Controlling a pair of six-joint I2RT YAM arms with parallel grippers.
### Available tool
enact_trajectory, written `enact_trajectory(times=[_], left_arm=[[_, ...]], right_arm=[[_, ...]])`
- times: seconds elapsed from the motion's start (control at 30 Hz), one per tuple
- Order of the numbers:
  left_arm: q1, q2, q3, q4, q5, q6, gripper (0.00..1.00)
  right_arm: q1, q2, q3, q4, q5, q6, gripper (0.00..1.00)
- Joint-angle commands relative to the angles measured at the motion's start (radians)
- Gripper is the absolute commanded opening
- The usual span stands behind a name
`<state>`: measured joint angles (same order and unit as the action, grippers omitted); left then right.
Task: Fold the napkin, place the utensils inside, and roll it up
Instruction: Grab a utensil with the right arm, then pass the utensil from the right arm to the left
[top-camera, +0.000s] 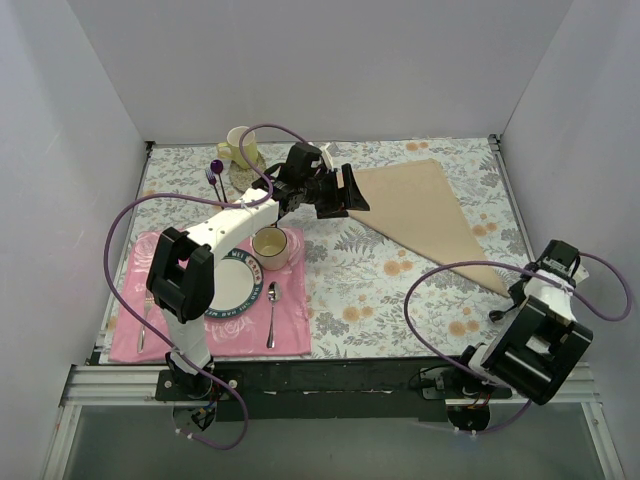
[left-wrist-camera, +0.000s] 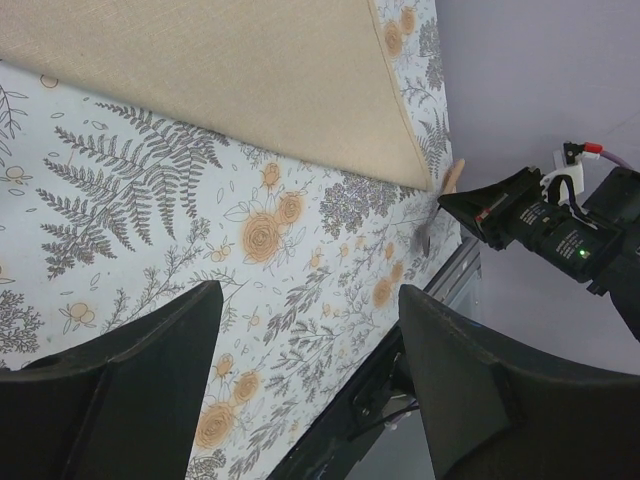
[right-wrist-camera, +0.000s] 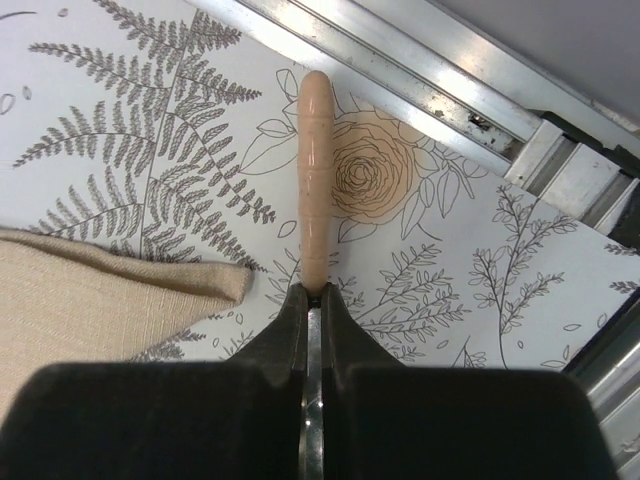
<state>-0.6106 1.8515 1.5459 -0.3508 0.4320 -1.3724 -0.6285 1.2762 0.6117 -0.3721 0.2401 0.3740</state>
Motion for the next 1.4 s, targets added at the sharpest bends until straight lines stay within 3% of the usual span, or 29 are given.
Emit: enact_trajectory(times=[0.0, 0.17, 0.27, 0.4, 0.5, 0.7, 0.87, 1.07, 1.37], left_arm=[[0.002, -0.025, -0.001, 0.013, 0.033, 0.001, 0.71], [0.002, -0.009, 0.005, 0.012, 0.056, 0.001, 0.72], [0.008, 0.008, 0.019, 0.012, 0.083, -0.01, 0.77], [0.035, 0.034, 0.028, 0.044, 0.184, -0.045, 0.79], [0.051, 0.043, 0.02, 0.078, 0.252, -0.034, 0.79], [0.038, 0.043, -0.104, 0.242, 0.344, -0.082, 0.79], [-0.003, 0.066, -0.148, 0.273, 0.324, -0.09, 0.8], [-0.031, 0.078, -0.175, 0.282, 0.309, -0.086, 0.77], [-0.055, 0.109, -0.184, 0.233, 0.292, -0.05, 0.62]], right_arm=[[0.001, -0.144, -0.007, 0.005, -0.008, -0.021, 0.01], [0.087, -0.163, 0.066, -0.051, 0.014, -0.038, 0.01], [0.252, -0.172, 0.129, -0.054, 0.042, -0.058, 0.01], [0.575, -0.127, 0.235, -0.045, 0.073, -0.075, 0.01], [0.7, -0.088, 0.295, -0.041, 0.033, 0.001, 0.01], [0.841, 0.0, 0.341, 0.004, -0.126, 0.419, 0.01], [0.966, 0.04, 0.33, 0.062, -0.094, 0.656, 0.01], [1.013, 0.058, 0.342, 0.064, -0.047, 0.726, 0.01], [1.044, 0.035, 0.306, 0.079, 0.001, 0.77, 0.01]])
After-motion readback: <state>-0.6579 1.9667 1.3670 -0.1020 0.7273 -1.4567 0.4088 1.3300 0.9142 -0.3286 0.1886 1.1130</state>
